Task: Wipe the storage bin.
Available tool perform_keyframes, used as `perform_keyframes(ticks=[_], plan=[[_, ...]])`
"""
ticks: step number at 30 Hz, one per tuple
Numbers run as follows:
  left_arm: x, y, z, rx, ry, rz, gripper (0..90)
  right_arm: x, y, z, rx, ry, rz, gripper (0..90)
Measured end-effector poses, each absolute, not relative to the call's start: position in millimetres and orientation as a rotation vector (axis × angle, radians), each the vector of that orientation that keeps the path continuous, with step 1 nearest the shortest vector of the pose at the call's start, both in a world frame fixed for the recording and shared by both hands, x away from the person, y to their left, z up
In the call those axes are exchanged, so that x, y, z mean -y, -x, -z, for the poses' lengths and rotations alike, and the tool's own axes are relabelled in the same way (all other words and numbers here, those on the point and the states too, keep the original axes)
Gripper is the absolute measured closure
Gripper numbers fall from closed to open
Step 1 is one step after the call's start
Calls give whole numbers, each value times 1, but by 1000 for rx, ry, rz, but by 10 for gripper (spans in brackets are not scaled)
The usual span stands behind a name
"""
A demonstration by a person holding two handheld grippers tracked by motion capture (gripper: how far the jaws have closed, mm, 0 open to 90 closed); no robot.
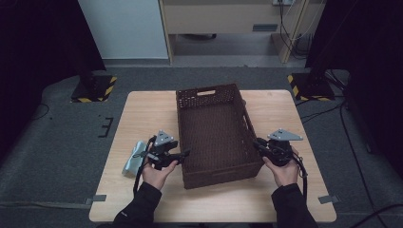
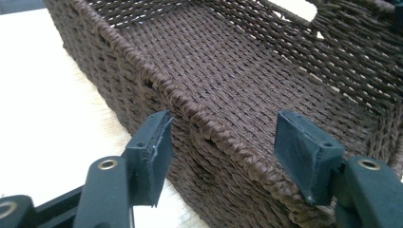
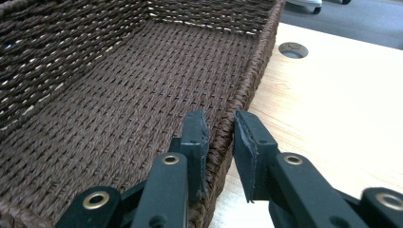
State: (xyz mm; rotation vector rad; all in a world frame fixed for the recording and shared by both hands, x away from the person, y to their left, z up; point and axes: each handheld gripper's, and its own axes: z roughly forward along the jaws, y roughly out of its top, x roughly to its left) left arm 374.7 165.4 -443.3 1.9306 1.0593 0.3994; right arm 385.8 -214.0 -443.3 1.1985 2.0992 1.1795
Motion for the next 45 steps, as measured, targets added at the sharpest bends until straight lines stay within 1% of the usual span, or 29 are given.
perform_keyframes(ticks=[2,5,7,9,13,14,17,19,20,23,24,26,28,30,33,35,39,41,42,45], plan=[[-163,-373,444,-1057,-1938,-412,418,214,-386,443,-2090,-1201,-1171,725],[-163,-371,443,-1069,-1930,-405,435,214,-382,440,-2079,-1202,-1163,664],[-163,-370,443,-1071,-1927,-403,452,217,-377,436,-2067,-1208,-1173,658],[-162,-367,443,-1073,-1921,-412,454,218,-373,436,-2066,-1217,-1161,660],[-161,-365,443,-1073,-1923,-412,448,218,-373,440,-2081,-1215,-1150,696],[-162,-366,441,-1069,-1927,-404,445,216,-374,442,-2095,-1214,-1154,749],[-163,-369,440,-1059,-1925,-386,438,215,-377,441,-2095,-1213,-1133,760],[-162,-370,440,-1056,-1919,-391,413,215,-379,441,-2093,-1208,-1129,764],[-160,-371,438,-1050,-1920,-415,416,217,-384,442,-2077,-1219,-1130,775],[-161,-372,435,-1048,-1908,-433,412,219,-387,443,-2066,-1223,-1121,782],[-162,-374,435,-1059,-1903,-430,412,220,-389,443,-2052,-1232,-1116,779],[-162,-376,438,-1059,-1903,-416,410,221,-389,443,-2044,-1231,-1099,717],[-161,-376,440,-1056,-1901,-414,421,222,-386,441,-2036,-1242,-1102,695],[-159,-374,439,-1051,-1903,-433,438,225,-379,438,-2022,-1246,-1116,704],[-160,-374,437,-1049,-1907,-433,434,228,-374,440,-2031,-1248,-1138,761],[-163,-374,436,-1048,-1900,-427,426,228,-378,442,-2042,-1263,-1154,784],[-167,-374,432,-1040,-1888,-418,417,226,-387,443,-2032,-1257,-1095,796],[-168,-374,431,-1037,-1883,-409,415,227,-389,443,-2025,-1256,-1088,793],[-170,-373,429,-1045,-1887,-440,418,230,-392,444,-2011,-1272,-1087,769],[-177,-373,427,-1060,-1870,-447,417,232,-388,440,-1995,-1267,-1083,725]])
